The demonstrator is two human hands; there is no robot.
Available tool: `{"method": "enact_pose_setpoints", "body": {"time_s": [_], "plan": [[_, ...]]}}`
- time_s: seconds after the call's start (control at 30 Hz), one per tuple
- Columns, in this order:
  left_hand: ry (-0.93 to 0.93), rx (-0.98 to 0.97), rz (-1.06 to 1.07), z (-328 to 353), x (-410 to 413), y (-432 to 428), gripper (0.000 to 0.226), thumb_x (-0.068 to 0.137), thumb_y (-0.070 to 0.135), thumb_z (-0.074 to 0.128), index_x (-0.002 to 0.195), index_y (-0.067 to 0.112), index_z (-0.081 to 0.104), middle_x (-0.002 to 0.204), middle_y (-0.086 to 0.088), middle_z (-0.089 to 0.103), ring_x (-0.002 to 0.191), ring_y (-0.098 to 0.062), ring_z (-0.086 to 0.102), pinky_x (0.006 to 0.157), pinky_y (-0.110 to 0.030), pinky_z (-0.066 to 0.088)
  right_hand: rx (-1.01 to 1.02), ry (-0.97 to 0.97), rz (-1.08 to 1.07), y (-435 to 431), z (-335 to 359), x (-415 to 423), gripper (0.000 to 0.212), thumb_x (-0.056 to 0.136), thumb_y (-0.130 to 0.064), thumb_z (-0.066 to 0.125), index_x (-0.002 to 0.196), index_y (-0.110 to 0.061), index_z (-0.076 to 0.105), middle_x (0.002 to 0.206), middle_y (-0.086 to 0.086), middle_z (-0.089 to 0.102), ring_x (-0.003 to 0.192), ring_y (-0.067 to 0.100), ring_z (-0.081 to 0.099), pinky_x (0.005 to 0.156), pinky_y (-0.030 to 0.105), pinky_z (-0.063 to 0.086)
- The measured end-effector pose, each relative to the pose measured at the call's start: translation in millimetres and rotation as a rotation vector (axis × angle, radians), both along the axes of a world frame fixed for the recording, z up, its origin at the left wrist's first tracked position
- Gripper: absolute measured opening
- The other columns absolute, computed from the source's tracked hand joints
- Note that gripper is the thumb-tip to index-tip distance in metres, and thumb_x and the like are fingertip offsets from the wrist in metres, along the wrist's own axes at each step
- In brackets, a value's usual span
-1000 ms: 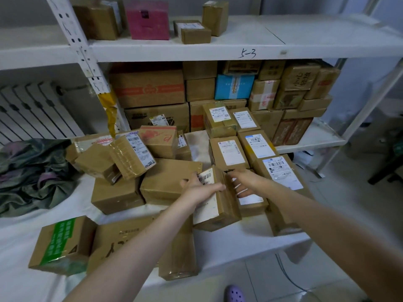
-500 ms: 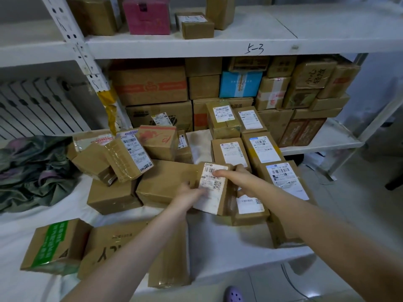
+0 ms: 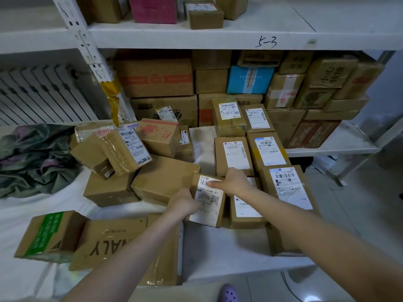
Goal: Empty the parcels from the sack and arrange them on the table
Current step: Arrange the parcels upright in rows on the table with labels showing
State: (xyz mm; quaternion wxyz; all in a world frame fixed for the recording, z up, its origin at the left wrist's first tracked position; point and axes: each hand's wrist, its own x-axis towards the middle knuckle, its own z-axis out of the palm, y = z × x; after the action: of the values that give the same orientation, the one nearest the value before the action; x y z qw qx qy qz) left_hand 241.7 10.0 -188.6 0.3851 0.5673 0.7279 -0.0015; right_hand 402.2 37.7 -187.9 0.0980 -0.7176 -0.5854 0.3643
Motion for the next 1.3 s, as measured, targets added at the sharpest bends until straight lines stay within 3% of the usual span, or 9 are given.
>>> {"method": "enact_pose_setpoints", "body": {"time_s": [0.23,0.33,0.43,0.53,0.63,0.87,1.0,1.13,1.3], "plan": [[0.017,-0.088,-0.066,-3.1,10.7,0.2,0.007,0.086,0.013,0.055,0.090,0.010,0.059,0.086,-0.010,0.073,0.077,-0.023,0.072,0.063,-0.030,0.056,-0.027,-0.226,0.300,5.0,-1.3,6.4,0.043,0.088,-0.044,0.064,0.104,-0.004,0.062,0.075,0.001,0.055,0.084,0.020,0.057,0.064,0.024,0.042],[-0.032,-0.083,-0.082,-4.9,19.5,1.0,0.014,0.090,0.014,0.057,0.102,0.008,0.062,0.099,-0.012,0.072,0.090,-0.026,0.071,0.069,-0.032,0.056,0.053,-0.288,0.299,10.2,-16.5,9.8,0.033,0.086,-0.035,0.070,0.099,-0.005,0.064,0.096,0.011,0.064,0.093,0.024,0.062,0.069,0.027,0.045],[-0.060,-0.048,-0.094,-2.8,22.1,4.9,0.028,0.090,0.019,0.060,0.118,0.014,0.056,0.113,-0.008,0.066,0.105,-0.023,0.064,0.078,-0.027,0.049,0.090,-0.334,0.316,17.6,-27.7,12.6,0.025,0.081,-0.030,0.074,0.091,-0.010,0.062,0.092,0.008,0.063,0.089,0.022,0.063,0.068,0.029,0.050],[-0.125,-0.033,-0.020,-2.8,19.5,13.4,0.025,0.089,0.021,0.062,0.112,0.013,0.057,0.098,-0.007,0.067,0.095,-0.023,0.067,0.084,-0.034,0.055,0.057,-0.378,0.356,29.6,-25.1,14.9,0.024,0.081,-0.029,0.073,0.096,-0.013,0.062,0.094,0.005,0.065,0.087,0.021,0.063,0.074,0.034,0.057],[-0.123,0.065,0.024,11.0,10.0,26.2,0.014,0.089,0.020,0.060,0.103,0.019,0.060,0.083,-0.001,0.066,0.085,-0.019,0.067,0.076,-0.030,0.053,0.085,-0.321,0.370,45.3,-22.9,10.5,0.019,0.085,-0.015,0.064,0.104,-0.015,0.066,0.102,0.005,0.065,0.093,0.023,0.063,0.079,0.036,0.057],[0.042,0.378,0.087,57.5,-37.4,66.7,0.021,0.089,0.017,0.058,0.108,0.016,0.067,0.091,0.002,0.064,0.093,-0.018,0.061,0.074,-0.025,0.044,0.159,-0.028,0.352,79.1,-17.9,-23.8,0.020,0.085,-0.020,0.066,0.105,-0.022,0.066,0.099,0.002,0.067,0.091,0.020,0.064,0.080,0.038,0.057],[0.155,0.528,-0.027,75.9,-53.7,91.1,0.027,0.088,0.017,0.061,0.114,0.015,0.064,0.108,-0.003,0.064,0.104,-0.022,0.060,0.084,-0.032,0.050,0.168,0.071,0.232,107.2,-11.0,-38.3,0.048,0.080,-0.030,0.073,0.123,-0.017,0.058,0.115,0.005,0.062,0.105,0.023,0.060,0.085,0.036,0.054],[0.323,0.567,-0.209,86.9,-72.4,113.2,0.042,0.086,0.026,0.062,0.127,0.018,0.056,0.127,-0.007,0.054,0.118,-0.027,0.051,0.095,-0.040,0.048,0.220,0.055,0.204,135.9,0.9,-61.0,0.104,0.062,-0.048,0.083,0.145,-0.021,0.027,0.142,0.008,0.037,0.133,0.029,0.036,0.104,0.045,0.042],[0.597,0.300,-0.198,94.0,-111.6,151.5,0.069,0.080,0.052,0.065,0.137,0.021,0.042,0.141,-0.013,0.038,0.130,-0.034,0.038,0.103,-0.050,0.040,0.131,-0.224,0.476,171.6,21.9,-96.6,0.136,0.049,-0.062,0.085,0.149,-0.033,-0.003,0.154,0.012,0.005,0.145,0.037,0.006,0.115,0.053,0.018]]}}
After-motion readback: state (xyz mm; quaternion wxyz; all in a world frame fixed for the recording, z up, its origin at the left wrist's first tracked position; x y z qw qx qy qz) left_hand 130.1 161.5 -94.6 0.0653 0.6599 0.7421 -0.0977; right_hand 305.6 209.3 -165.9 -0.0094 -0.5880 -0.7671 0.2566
